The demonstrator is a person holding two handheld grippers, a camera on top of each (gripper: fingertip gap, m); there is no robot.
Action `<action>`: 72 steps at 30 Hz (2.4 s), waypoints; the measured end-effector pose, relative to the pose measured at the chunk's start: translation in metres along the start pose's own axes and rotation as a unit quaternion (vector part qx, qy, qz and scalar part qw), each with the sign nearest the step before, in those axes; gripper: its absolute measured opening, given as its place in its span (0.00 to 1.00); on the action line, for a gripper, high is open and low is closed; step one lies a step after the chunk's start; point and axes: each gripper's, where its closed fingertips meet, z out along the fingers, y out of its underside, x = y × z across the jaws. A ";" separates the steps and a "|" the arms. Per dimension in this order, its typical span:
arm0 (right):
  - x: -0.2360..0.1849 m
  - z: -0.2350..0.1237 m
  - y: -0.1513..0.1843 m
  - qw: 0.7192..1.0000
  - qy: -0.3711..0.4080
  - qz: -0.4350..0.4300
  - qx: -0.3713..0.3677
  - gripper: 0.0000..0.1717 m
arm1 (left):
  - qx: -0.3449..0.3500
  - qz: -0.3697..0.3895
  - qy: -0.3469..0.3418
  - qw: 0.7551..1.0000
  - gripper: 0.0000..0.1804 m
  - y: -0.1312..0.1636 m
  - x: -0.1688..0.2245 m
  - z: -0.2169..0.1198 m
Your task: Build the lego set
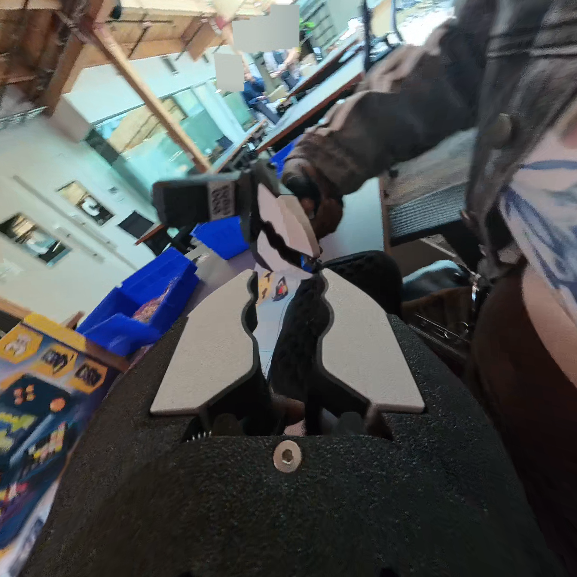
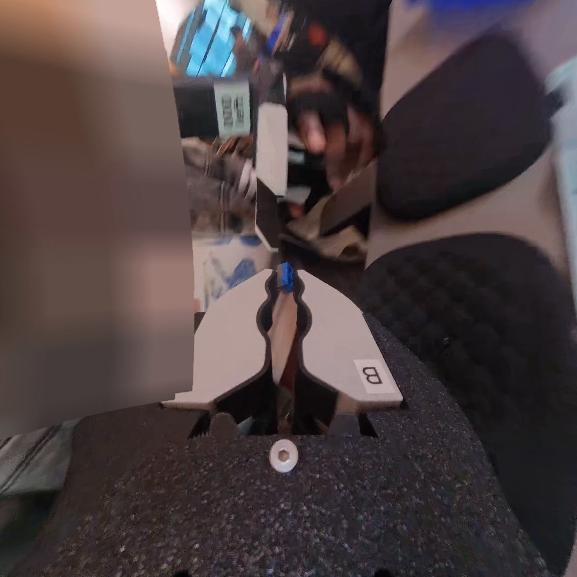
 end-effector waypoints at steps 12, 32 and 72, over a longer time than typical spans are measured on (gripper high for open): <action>0.008 0.007 -0.016 0.989 -0.100 0.107 -0.030 0.06 | -0.039 0.053 -0.022 0.998 0.08 0.020 0.001 0.021; 0.035 -0.004 -0.068 0.875 0.355 -0.247 0.216 0.10 | -0.109 0.041 -0.330 0.937 0.08 0.036 -0.050 0.003; 0.014 -0.004 -0.052 0.760 0.374 -0.526 -0.077 0.11 | 0.185 -0.700 0.086 0.684 0.04 0.007 -0.030 0.001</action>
